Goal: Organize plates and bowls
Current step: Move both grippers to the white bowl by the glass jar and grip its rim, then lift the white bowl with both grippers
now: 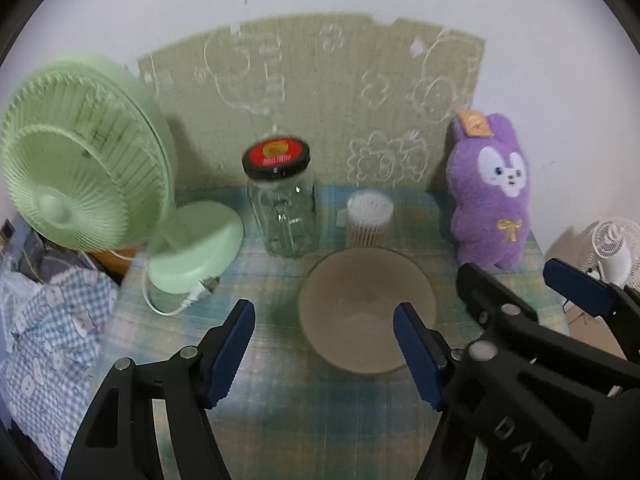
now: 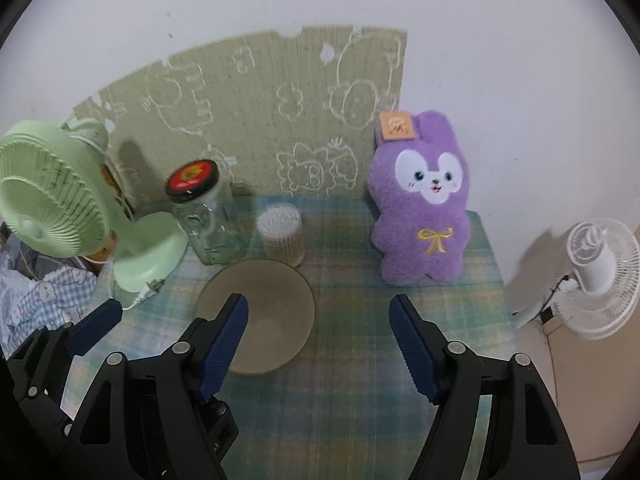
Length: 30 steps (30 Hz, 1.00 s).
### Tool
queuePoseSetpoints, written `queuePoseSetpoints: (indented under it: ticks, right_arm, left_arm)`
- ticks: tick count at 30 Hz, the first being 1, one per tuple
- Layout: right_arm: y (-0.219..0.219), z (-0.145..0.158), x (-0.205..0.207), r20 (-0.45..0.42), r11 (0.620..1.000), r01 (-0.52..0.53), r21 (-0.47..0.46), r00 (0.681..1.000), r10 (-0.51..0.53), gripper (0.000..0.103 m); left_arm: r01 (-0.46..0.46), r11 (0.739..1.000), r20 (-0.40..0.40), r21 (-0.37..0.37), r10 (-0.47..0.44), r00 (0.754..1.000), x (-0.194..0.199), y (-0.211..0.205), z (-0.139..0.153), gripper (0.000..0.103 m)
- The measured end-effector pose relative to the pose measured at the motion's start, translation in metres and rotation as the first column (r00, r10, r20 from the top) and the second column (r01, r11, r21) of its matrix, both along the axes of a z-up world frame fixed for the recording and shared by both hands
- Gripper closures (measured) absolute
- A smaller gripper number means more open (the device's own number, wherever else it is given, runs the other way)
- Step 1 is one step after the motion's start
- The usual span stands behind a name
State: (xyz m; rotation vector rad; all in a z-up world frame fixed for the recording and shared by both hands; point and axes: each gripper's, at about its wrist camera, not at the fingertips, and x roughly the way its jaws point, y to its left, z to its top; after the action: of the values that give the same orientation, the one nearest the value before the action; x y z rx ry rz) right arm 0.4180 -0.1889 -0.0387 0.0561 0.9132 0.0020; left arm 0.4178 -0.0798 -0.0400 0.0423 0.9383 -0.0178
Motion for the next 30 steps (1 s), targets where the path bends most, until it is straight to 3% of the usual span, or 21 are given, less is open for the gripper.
queuePoseSetpoints:
  ticks: [8,14,18,20,28,30]
  right_arm:
    - [0.005,-0.044,0.038,-0.056,1.0,-0.018,0.015,0.998,0.019,0.041]
    - [0.007,-0.067,0.055,-0.089,0.999,-0.024,0.038,0.996,0.027,0.051]
    - [0.01,-0.08,0.061,-0.108,0.999,-0.021,0.04,0.994,0.026,0.052]
    - [0.009,-0.086,0.064,-0.124,0.998,-0.02,0.054,0.992,0.027,0.06]
    - [0.011,-0.099,0.068,-0.156,0.997,-0.02,0.08,0.987,0.033,0.068]
    - [0.011,-0.097,0.069,-0.153,0.997,-0.021,0.078,0.988,0.033,0.076]
  left_arm:
    - [-0.014,0.999,-0.051,0.04,0.016,0.999,0.032,0.006,-0.039,0.039]
    - [0.009,0.998,-0.084,0.055,-0.004,0.996,0.05,0.003,-0.063,0.052]
    - [0.028,0.998,-0.099,0.057,-0.023,0.995,0.054,-0.001,-0.074,0.059]
    - [0.022,0.998,-0.107,0.059,-0.016,0.994,0.056,-0.001,-0.08,0.063]
    - [0.023,0.998,-0.128,0.057,-0.016,0.992,0.061,-0.003,-0.094,0.073]
    - [0.019,0.998,-0.126,0.053,-0.012,0.992,0.06,-0.003,-0.093,0.074]
